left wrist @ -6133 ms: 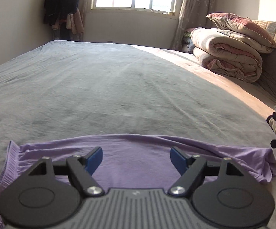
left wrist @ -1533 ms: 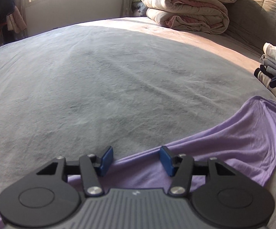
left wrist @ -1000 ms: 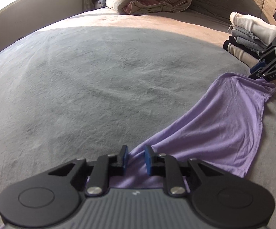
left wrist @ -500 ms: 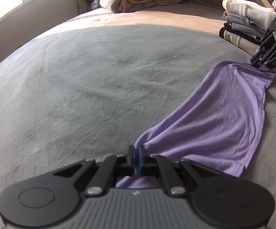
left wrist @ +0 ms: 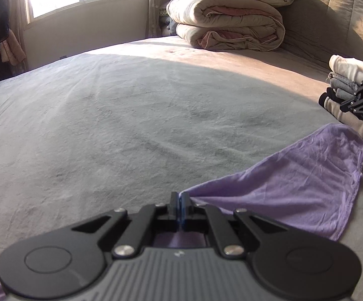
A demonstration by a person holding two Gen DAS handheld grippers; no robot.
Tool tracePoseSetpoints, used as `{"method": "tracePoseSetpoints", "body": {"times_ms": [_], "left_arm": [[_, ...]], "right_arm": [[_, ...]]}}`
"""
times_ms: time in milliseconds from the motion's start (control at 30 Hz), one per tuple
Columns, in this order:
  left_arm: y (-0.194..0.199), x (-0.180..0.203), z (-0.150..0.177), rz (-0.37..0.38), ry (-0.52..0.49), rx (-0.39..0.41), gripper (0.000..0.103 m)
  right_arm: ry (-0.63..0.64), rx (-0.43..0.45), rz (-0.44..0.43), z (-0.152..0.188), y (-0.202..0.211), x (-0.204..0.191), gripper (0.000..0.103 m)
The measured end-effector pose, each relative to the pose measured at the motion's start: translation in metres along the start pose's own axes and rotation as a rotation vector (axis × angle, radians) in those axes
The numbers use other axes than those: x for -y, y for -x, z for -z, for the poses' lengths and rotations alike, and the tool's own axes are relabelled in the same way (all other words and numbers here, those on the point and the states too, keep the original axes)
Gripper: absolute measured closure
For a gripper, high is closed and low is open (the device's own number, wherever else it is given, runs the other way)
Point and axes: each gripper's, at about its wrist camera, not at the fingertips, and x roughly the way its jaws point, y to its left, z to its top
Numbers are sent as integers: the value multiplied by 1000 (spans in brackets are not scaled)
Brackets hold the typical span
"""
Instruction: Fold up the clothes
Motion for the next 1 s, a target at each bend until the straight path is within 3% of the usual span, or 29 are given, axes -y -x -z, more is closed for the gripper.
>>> {"method": "tracePoseSetpoints", "body": {"times_ms": [200, 367, 433, 500, 733, 1000], "left_arm": [[3, -8, 2, -6, 56, 17, 94], [20, -8, 4, 9, 77, 45, 77], [28, 1, 9, 47, 61, 60, 73], [37, 10, 13, 85, 44, 75, 70], [58, 40, 43, 174, -35, 74, 63], [71, 38, 74, 223, 23, 40, 57]], "right_arm": [[-47, -10, 4, -5, -11, 0, 103], [-155, 29, -65, -2, 8, 7, 90], [-214, 49, -100, 2, 19, 12, 77], [-329, 78, -161, 18, 35, 16, 65], [-785, 113, -334, 102, 55, 15, 65], [-1180, 175, -359, 130, 18, 22, 66]]}}
